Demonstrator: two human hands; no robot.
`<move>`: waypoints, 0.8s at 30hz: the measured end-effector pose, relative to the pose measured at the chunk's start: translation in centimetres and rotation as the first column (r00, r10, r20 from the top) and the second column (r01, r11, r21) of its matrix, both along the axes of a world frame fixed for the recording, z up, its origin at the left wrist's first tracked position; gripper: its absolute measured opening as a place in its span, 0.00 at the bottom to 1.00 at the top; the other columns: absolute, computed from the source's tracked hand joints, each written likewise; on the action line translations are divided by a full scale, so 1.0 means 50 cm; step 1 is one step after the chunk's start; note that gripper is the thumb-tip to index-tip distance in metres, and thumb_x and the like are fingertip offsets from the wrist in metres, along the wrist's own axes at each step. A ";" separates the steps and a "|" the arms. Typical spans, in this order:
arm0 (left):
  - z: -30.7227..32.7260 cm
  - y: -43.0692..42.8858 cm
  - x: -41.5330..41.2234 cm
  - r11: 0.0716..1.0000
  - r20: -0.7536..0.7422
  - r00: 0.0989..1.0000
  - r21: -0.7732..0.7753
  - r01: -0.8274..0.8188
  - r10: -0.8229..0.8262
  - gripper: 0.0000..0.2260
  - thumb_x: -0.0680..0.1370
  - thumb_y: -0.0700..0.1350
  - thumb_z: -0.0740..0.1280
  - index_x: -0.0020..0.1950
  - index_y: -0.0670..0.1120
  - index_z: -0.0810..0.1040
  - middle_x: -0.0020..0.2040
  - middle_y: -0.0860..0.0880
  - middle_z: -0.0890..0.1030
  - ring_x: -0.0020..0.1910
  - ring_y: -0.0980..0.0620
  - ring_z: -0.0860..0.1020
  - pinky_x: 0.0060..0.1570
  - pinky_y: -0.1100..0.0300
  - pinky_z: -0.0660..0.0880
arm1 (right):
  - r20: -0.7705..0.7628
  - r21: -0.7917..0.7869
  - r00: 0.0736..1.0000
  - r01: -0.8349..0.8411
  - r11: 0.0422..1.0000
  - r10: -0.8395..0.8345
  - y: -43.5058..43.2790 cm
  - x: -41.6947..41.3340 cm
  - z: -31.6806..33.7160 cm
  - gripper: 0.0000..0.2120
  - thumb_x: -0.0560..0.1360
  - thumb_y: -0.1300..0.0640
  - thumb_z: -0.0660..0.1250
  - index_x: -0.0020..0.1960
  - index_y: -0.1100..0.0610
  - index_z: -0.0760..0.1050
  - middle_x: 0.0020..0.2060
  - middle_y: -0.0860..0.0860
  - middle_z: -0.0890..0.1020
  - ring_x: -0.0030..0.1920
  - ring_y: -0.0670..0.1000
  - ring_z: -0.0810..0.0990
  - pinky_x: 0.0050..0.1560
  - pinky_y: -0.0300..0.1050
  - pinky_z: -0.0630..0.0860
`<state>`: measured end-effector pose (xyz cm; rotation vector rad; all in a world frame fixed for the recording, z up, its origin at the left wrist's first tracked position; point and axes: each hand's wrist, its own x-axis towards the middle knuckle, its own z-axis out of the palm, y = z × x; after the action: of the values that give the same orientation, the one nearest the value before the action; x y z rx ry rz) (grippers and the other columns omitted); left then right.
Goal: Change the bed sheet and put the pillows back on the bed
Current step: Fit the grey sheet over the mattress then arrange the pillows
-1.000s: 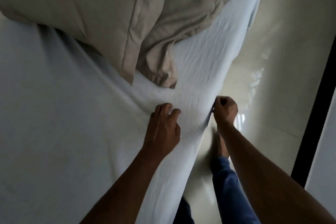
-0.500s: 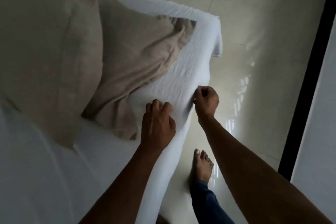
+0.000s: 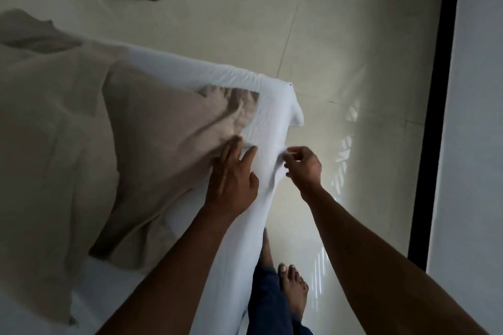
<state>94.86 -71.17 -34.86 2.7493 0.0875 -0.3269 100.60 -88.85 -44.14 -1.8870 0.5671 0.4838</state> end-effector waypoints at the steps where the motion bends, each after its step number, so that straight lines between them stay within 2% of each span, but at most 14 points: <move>1: -0.002 0.002 0.026 1.000 0.002 1.000 0.002 0.029 -0.029 0.28 0.76 0.43 0.68 0.76 0.49 0.69 0.80 0.43 0.61 0.79 0.42 0.59 0.73 0.44 0.64 | 0.057 -0.036 0.998 0.005 0.999 -0.003 -0.002 0.036 -0.004 0.20 0.68 0.43 0.67 0.58 0.48 0.76 0.43 0.45 0.85 0.44 0.52 0.85 0.48 0.58 0.83; 3: -0.008 0.003 0.085 0.995 0.050 0.994 -0.004 0.095 -0.095 0.28 0.75 0.43 0.68 0.76 0.49 0.71 0.80 0.44 0.63 0.78 0.43 0.60 0.72 0.45 0.66 | 0.179 -0.132 0.983 -0.018 0.991 0.041 -0.002 0.118 -0.010 0.31 0.70 0.42 0.65 0.72 0.45 0.66 0.46 0.44 0.84 0.45 0.54 0.85 0.50 0.58 0.83; 5: -0.011 0.004 0.129 0.991 0.078 0.988 0.016 0.134 -0.135 0.27 0.74 0.43 0.67 0.74 0.49 0.73 0.78 0.45 0.66 0.74 0.41 0.65 0.69 0.45 0.69 | 0.208 -0.232 0.970 -0.076 0.970 0.126 0.007 0.189 -0.023 0.34 0.74 0.42 0.63 0.78 0.47 0.59 0.46 0.47 0.85 0.46 0.57 0.85 0.50 0.55 0.82; 6: -0.014 0.003 0.142 0.990 0.079 0.987 0.034 0.139 -0.141 0.26 0.74 0.43 0.66 0.73 0.49 0.74 0.78 0.46 0.67 0.72 0.41 0.67 0.67 0.45 0.70 | 0.185 -0.280 0.969 -0.111 0.954 0.167 0.012 0.216 -0.026 0.30 0.76 0.42 0.61 0.76 0.47 0.63 0.45 0.48 0.85 0.46 0.58 0.85 0.50 0.53 0.81; 7: -0.016 0.003 0.151 0.989 0.089 0.986 0.039 0.140 -0.143 0.25 0.74 0.43 0.65 0.72 0.49 0.75 0.77 0.46 0.69 0.69 0.41 0.69 0.65 0.45 0.71 | 0.153 -0.347 0.969 -0.133 0.929 0.196 0.016 0.234 -0.027 0.22 0.77 0.42 0.60 0.68 0.48 0.70 0.43 0.50 0.85 0.45 0.59 0.84 0.48 0.51 0.80; 8: -0.018 0.004 0.157 0.990 0.118 0.983 0.026 0.140 -0.142 0.24 0.73 0.43 0.65 0.70 0.48 0.76 0.75 0.46 0.71 0.66 0.40 0.71 0.63 0.44 0.73 | 0.123 -0.414 0.968 -0.150 0.898 0.218 0.017 0.247 -0.026 0.15 0.78 0.43 0.59 0.56 0.50 0.75 0.40 0.51 0.83 0.44 0.61 0.83 0.44 0.48 0.78; 9: -0.021 0.006 0.160 0.990 0.161 0.977 0.000 0.140 -0.139 0.23 0.73 0.42 0.64 0.69 0.46 0.77 0.74 0.44 0.73 0.65 0.40 0.72 0.62 0.44 0.73 | 0.105 -0.475 0.964 -0.168 0.864 0.245 0.015 0.259 -0.022 0.13 0.78 0.45 0.59 0.45 0.53 0.75 0.37 0.53 0.80 0.43 0.63 0.81 0.41 0.46 0.74; 10: -0.028 0.010 0.167 0.989 0.203 0.969 -0.028 0.146 -0.138 0.22 0.73 0.41 0.64 0.68 0.45 0.77 0.72 0.43 0.74 0.65 0.39 0.72 0.62 0.43 0.74 | 0.090 -0.539 0.961 -0.175 0.824 0.263 0.011 0.274 -0.022 0.15 0.79 0.46 0.60 0.40 0.56 0.73 0.36 0.55 0.78 0.43 0.64 0.80 0.39 0.45 0.70; 13: -0.046 0.021 0.186 0.979 0.255 0.950 -0.042 0.198 -0.181 0.22 0.75 0.39 0.65 0.69 0.43 0.77 0.72 0.40 0.74 0.70 0.39 0.71 0.67 0.43 0.71 | 0.097 -0.658 0.971 -0.102 0.747 0.217 -0.008 0.324 -0.030 0.16 0.77 0.47 0.62 0.41 0.60 0.75 0.38 0.59 0.79 0.43 0.65 0.80 0.40 0.46 0.69; 16: -0.062 0.020 0.188 0.964 0.251 0.932 0.007 0.267 -0.260 0.23 0.75 0.40 0.64 0.70 0.43 0.76 0.76 0.40 0.70 0.73 0.39 0.67 0.70 0.43 0.68 | 0.021 -0.660 0.987 -0.107 0.743 0.160 0.000 0.351 -0.049 0.15 0.76 0.50 0.62 0.40 0.61 0.75 0.37 0.56 0.75 0.40 0.62 0.76 0.41 0.46 0.68; 20: -0.073 0.015 0.155 0.941 0.183 0.923 0.093 0.326 -0.338 0.28 0.77 0.42 0.62 0.78 0.46 0.67 0.81 0.40 0.59 0.80 0.40 0.56 0.77 0.44 0.57 | 0.015 -0.556 1.000 -0.008 0.831 0.020 0.033 0.339 -0.078 0.15 0.75 0.51 0.62 0.37 0.61 0.73 0.31 0.55 0.71 0.37 0.65 0.74 0.39 0.45 0.70; 22: -0.074 0.013 0.117 0.927 0.139 0.919 0.129 0.353 -0.369 0.31 0.78 0.43 0.61 0.81 0.48 0.60 0.82 0.40 0.54 0.81 0.39 0.51 0.78 0.43 0.53 | 0.012 -0.435 0.999 0.042 0.899 -0.041 0.042 0.311 -0.091 0.12 0.72 0.48 0.63 0.36 0.56 0.73 0.30 0.51 0.75 0.36 0.62 0.77 0.38 0.46 0.76; 24: -0.077 0.012 0.070 0.924 0.095 0.924 0.146 0.355 -0.370 0.31 0.79 0.45 0.59 0.82 0.49 0.55 0.83 0.40 0.50 0.82 0.39 0.48 0.78 0.41 0.52 | -0.045 -0.309 0.993 0.090 0.947 -0.109 0.037 0.270 -0.113 0.07 0.67 0.44 0.67 0.40 0.47 0.76 0.37 0.49 0.83 0.40 0.56 0.84 0.44 0.52 0.84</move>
<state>98.37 -70.56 -38.68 2.8956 -0.4552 -0.2564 114.09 -87.01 -49.81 -2.1305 0.8126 0.4059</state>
